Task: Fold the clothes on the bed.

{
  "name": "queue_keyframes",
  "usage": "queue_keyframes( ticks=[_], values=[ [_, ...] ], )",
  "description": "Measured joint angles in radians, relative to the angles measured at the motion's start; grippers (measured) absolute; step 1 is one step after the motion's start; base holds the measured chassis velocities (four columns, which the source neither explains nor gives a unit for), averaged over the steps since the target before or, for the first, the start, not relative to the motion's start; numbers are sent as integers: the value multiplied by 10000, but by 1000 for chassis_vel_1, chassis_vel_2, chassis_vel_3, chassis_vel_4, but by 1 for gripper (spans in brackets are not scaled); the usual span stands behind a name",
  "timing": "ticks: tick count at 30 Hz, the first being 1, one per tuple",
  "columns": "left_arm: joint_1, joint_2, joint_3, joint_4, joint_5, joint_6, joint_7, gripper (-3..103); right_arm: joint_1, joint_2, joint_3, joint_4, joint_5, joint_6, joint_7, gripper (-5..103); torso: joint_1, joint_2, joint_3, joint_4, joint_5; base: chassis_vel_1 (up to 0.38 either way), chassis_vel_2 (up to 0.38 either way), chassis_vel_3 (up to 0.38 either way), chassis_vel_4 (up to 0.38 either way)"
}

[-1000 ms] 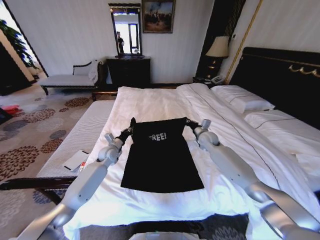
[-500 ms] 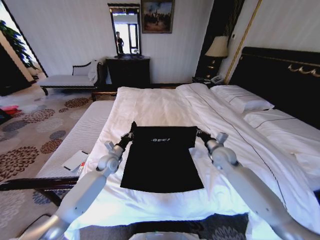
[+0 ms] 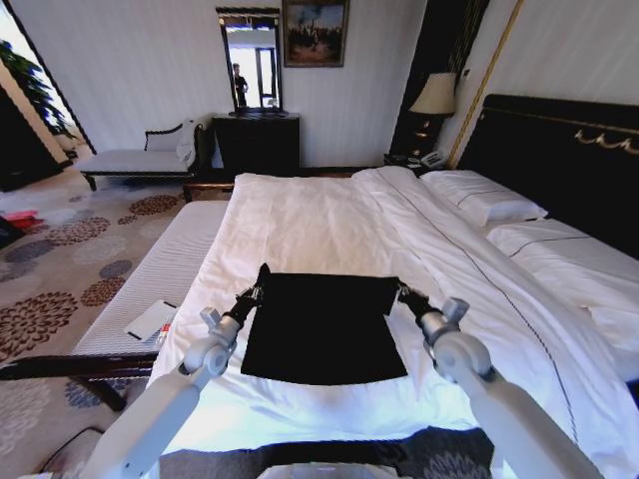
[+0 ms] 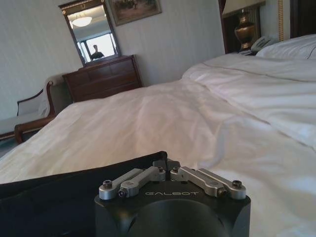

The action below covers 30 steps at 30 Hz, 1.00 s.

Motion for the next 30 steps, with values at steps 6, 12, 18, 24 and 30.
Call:
queue_keyframes(
  ticks=[6,12,18,24,30],
  values=[
    [779,17,-505,-383,243,-77,74,3,-718,342,77,476,-457,-21,-107,0,1,-1,1,2,2,0,0,0,0],
    [1592,-73,-792,-724,590,-186,150,3,-1392,434,394,866,-809,2,-275,0,0,0,0,2,1,0,0,0,0],
    [2265,-155,-957,-895,918,-308,223,3,-2037,508,590,1160,-1208,149,-475,0,0,0,1,1,0,0,0,0,0],
    [2542,-257,-970,-878,1113,-382,251,3,-2345,736,569,1057,-1650,267,-671,0,0,-1,1,1,1,0,0,0,0],
    [2650,-415,-825,-717,1347,-412,250,3,-2604,915,541,846,-1995,423,-831,0,2,-2,2,1,1,0,0,0,0]
  ],
)
